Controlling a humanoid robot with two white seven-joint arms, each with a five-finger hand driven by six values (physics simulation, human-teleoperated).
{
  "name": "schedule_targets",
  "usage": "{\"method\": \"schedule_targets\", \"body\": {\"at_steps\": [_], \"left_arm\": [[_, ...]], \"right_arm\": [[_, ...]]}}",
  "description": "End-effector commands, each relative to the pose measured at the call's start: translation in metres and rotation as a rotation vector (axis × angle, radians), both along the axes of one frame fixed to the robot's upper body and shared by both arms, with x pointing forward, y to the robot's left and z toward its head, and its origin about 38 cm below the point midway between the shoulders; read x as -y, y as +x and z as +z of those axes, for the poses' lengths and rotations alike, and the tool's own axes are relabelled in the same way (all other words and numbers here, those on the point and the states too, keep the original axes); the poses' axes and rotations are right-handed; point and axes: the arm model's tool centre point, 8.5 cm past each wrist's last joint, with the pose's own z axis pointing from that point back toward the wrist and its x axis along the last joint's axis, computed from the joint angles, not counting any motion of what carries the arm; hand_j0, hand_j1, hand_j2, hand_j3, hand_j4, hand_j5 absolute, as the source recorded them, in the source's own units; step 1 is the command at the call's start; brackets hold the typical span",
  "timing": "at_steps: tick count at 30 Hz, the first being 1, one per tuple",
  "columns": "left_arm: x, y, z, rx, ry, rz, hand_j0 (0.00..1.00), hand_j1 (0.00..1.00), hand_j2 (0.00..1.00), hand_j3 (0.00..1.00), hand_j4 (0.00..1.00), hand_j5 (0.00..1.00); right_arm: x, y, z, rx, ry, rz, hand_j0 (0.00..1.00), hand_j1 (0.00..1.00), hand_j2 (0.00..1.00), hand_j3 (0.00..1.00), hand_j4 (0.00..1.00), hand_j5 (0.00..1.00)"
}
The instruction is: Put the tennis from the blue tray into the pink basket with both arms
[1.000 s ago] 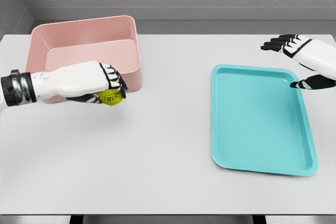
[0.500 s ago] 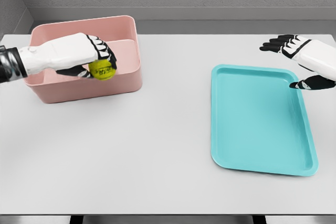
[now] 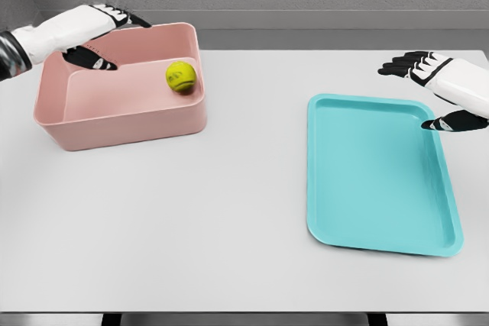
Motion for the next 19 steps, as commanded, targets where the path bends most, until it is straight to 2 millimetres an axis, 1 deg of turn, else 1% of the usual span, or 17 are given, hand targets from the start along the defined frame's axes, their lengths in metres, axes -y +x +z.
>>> {"method": "schedule_targets", "body": {"at_steps": [1,3,5,6,8,10,12,13,14,17,19], "left_arm": [[-0.016,-0.005,0.015,0.013,-0.039,0.017,1.00,1.00,1.00,1.00,1.00,1.00],[-0.015,-0.011,0.023,0.031,-0.024,-0.001,1.00,1.00,1.00,1.00,1.00,1.00],[-0.020,-0.016,0.024,0.031,-0.024,-0.001,1.00,1.00,1.00,1.00,1.00,1.00],[-0.028,-0.018,0.026,0.028,-0.031,0.011,1.00,1.00,1.00,1.00,1.00,1.00],[-0.036,-0.024,0.020,0.012,-0.020,0.022,1.00,1.00,1.00,1.00,1.00,1.00],[-0.048,-0.032,0.019,0.005,0.008,0.034,1.00,1.00,1.00,1.00,1.00,1.00],[-0.050,-0.037,0.008,-0.019,0.015,0.034,1.00,1.00,1.00,1.00,1.00,1.00],[-0.055,-0.040,0.006,-0.027,0.023,0.042,1.00,1.00,1.00,1.00,1.00,1.00],[-0.055,-0.043,-0.002,-0.044,0.027,0.040,1.00,1.00,1.00,1.00,1.00,1.00],[-0.057,-0.055,-0.009,-0.062,0.049,0.024,1.00,1.00,1.00,1.00,1.00,1.00],[-0.053,-0.058,-0.011,-0.063,0.050,0.010,1.00,1.00,1.00,1.00,1.00,1.00]], "right_arm": [[0.000,0.000,0.001,0.000,0.007,0.000,1.00,1.00,1.00,1.00,1.00,1.00],[0.001,0.000,0.001,-0.001,0.006,-0.001,1.00,1.00,1.00,1.00,1.00,1.00],[0.001,0.000,0.000,-0.003,0.006,-0.002,1.00,1.00,1.00,1.00,1.00,1.00],[0.001,0.000,0.000,-0.003,0.006,-0.002,1.00,1.00,1.00,1.00,1.00,1.00],[0.001,-0.001,-0.001,-0.006,0.006,-0.002,1.00,1.00,1.00,1.00,1.00,1.00],[0.001,-0.001,-0.001,-0.006,0.006,-0.002,1.00,1.00,1.00,1.00,1.00,1.00],[0.001,-0.001,-0.001,-0.006,0.006,-0.002,1.00,1.00,1.00,1.00,1.00,1.00],[0.001,-0.001,-0.001,-0.007,0.006,-0.002,1.00,1.00,1.00,1.00,1.00,1.00],[0.001,-0.001,-0.001,-0.006,0.006,-0.003,1.00,1.00,1.00,1.00,1.00,1.00],[0.001,-0.001,-0.001,-0.006,0.006,-0.003,1.00,1.00,1.00,1.00,1.00,1.00],[0.001,-0.001,-0.001,-0.006,0.006,-0.003,1.00,1.00,1.00,1.00,1.00,1.00]]}}
